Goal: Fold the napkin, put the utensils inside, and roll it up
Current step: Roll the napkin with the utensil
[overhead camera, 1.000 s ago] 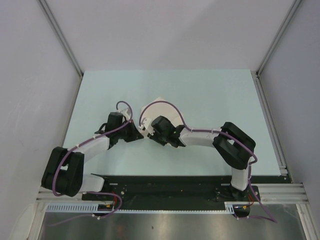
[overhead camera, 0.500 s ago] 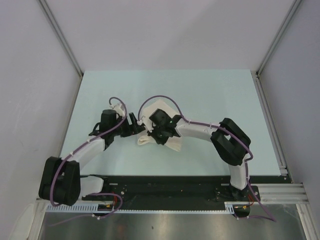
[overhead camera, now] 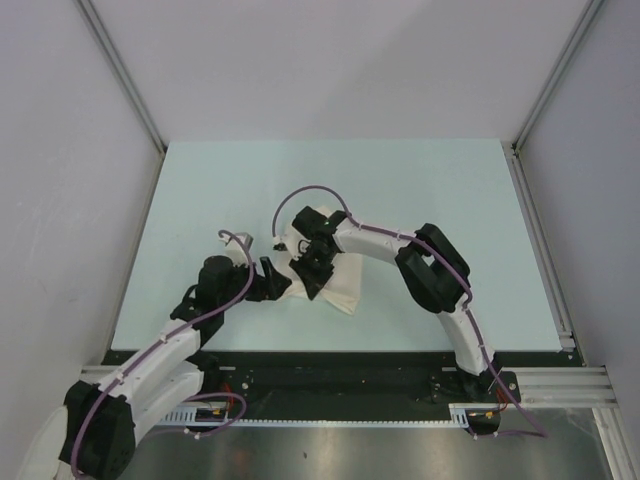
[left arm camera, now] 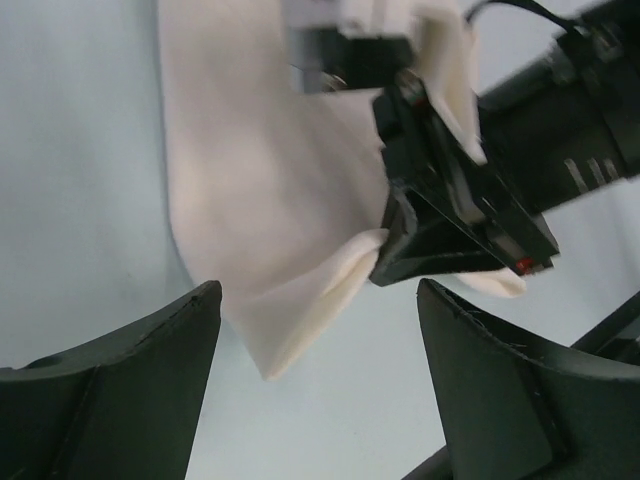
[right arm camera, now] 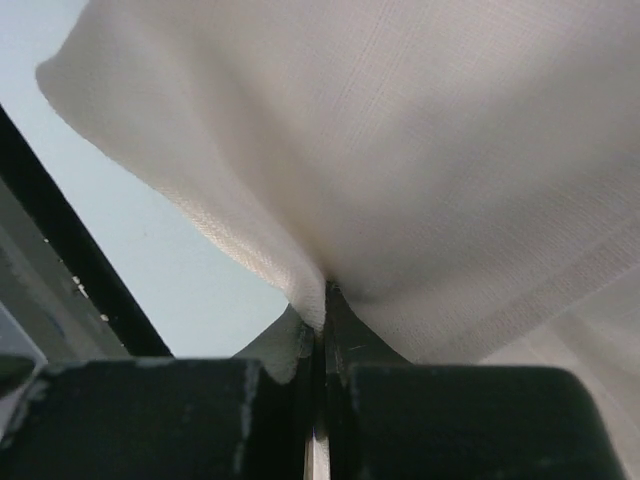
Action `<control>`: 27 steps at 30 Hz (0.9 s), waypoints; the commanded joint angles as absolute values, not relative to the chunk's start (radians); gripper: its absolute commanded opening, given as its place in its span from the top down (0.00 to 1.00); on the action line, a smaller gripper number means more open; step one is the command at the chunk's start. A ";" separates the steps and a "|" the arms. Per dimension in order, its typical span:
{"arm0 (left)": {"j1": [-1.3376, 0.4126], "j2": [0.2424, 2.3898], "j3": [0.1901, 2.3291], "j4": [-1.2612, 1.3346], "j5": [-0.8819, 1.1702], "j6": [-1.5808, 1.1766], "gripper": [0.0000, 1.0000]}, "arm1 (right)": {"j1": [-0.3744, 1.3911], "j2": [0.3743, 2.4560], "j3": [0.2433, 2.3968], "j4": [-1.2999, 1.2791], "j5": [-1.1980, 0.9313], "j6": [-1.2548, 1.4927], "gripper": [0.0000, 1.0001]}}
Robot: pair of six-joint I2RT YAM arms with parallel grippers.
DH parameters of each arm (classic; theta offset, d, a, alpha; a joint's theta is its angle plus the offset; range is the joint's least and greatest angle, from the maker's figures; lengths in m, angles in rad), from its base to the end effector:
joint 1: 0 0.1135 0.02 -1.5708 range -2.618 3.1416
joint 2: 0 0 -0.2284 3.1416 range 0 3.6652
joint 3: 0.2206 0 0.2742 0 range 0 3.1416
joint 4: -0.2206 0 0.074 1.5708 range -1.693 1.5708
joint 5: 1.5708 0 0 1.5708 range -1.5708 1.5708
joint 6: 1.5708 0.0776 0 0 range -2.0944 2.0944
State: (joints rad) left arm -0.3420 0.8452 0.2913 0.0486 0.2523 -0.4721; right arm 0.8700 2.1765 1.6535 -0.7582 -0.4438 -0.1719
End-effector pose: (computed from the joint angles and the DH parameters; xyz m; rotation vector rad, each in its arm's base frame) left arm 0.2366 -0.1048 0.1225 0.0206 2.1481 -0.7495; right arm 0.2666 0.3677 0.0815 -1.5396 2.4898 0.7662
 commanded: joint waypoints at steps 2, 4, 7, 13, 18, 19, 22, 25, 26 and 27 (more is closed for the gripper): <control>-0.429 0.799 0.296 0.008 0.081 -0.411 0.16 | 0.819 2.243 1.738 -0.868 -0.629 -0.153 1.00; -0.445 0.822 0.305 -0.020 0.072 -0.403 0.17 | 0.807 2.270 1.756 -0.882 -0.644 -0.153 1.00; -0.498 0.844 0.313 -0.005 0.052 -0.387 0.18 | 0.787 2.299 1.775 -0.910 -0.673 -0.160 1.00; -0.592 0.903 0.356 -0.003 -0.092 -0.342 0.17 | 0.753 2.341 1.795 -0.928 -0.725 -0.161 1.00; -0.603 0.971 0.390 0.009 -0.092 -0.310 0.19 | 0.742 2.381 1.822 -0.956 -0.738 -0.163 1.00; -0.604 0.986 0.400 0.000 -0.100 -0.319 0.20 | 0.742 2.387 1.827 -0.959 -0.739 -0.163 1.00; -0.607 1.014 0.431 -0.086 -0.120 -0.354 0.25 | 0.735 2.398 1.835 -0.963 -0.739 -0.160 1.00; -0.607 1.003 0.430 -0.103 -0.059 -0.403 0.26 | 0.730 2.402 1.841 -0.963 -0.741 -0.158 1.00; -0.607 1.003 0.430 -0.100 -0.036 -0.419 0.26 | 0.730 2.404 1.841 -0.965 -0.741 -0.158 1.00; -0.607 1.005 0.430 -0.100 -0.008 -0.435 0.26 | 0.729 2.405 1.841 -0.965 -0.742 -0.160 1.00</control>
State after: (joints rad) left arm -0.5999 1.0119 0.3943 -0.0757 -0.0742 -0.3687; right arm 0.7361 2.3646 1.8217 -0.9298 -0.7883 -0.1497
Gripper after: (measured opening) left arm 0.742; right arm 0.024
